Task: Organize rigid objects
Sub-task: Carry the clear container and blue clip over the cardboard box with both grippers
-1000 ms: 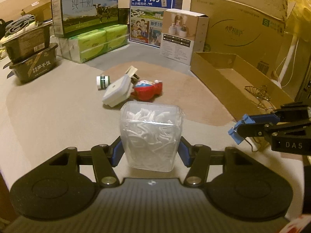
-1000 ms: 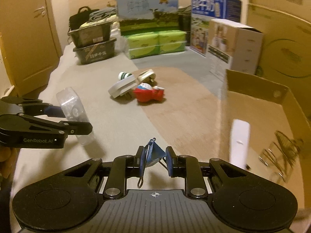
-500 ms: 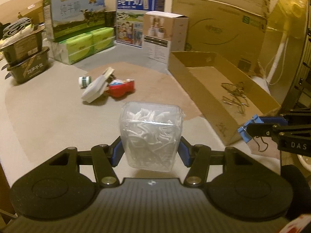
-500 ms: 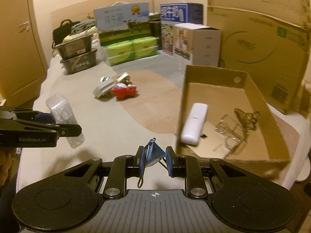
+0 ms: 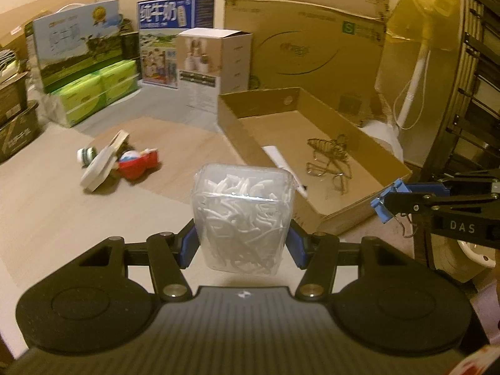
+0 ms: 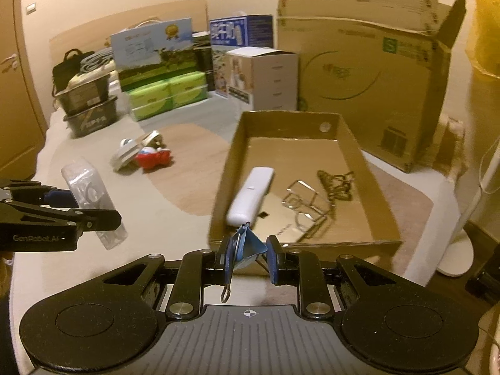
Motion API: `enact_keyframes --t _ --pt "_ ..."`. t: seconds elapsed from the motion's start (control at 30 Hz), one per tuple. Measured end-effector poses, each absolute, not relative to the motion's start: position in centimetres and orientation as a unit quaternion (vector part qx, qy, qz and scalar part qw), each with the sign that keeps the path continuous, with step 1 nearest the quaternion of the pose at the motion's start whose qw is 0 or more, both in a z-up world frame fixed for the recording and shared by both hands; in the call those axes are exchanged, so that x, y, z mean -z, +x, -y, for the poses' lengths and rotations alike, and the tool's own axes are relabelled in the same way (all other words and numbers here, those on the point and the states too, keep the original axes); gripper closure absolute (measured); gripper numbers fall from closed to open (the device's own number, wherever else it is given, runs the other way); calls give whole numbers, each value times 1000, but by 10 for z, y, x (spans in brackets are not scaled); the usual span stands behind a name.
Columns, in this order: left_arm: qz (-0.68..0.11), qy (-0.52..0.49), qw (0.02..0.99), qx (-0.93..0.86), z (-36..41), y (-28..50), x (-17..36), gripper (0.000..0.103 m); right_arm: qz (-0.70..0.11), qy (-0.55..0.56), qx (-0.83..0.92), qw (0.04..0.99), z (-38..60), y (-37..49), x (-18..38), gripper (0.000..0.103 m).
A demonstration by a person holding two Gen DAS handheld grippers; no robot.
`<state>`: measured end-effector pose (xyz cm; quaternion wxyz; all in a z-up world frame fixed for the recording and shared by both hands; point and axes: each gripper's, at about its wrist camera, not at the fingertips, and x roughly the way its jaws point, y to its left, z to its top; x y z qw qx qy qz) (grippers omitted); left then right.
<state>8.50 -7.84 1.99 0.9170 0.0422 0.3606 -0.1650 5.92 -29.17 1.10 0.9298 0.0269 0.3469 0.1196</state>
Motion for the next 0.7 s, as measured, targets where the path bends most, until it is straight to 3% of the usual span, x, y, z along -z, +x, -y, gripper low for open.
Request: enact_keyframes --t 0.7 --pt "-341 55 911 225 153 164 -33 49 -334 28 -89 938 352 124 -21 80"
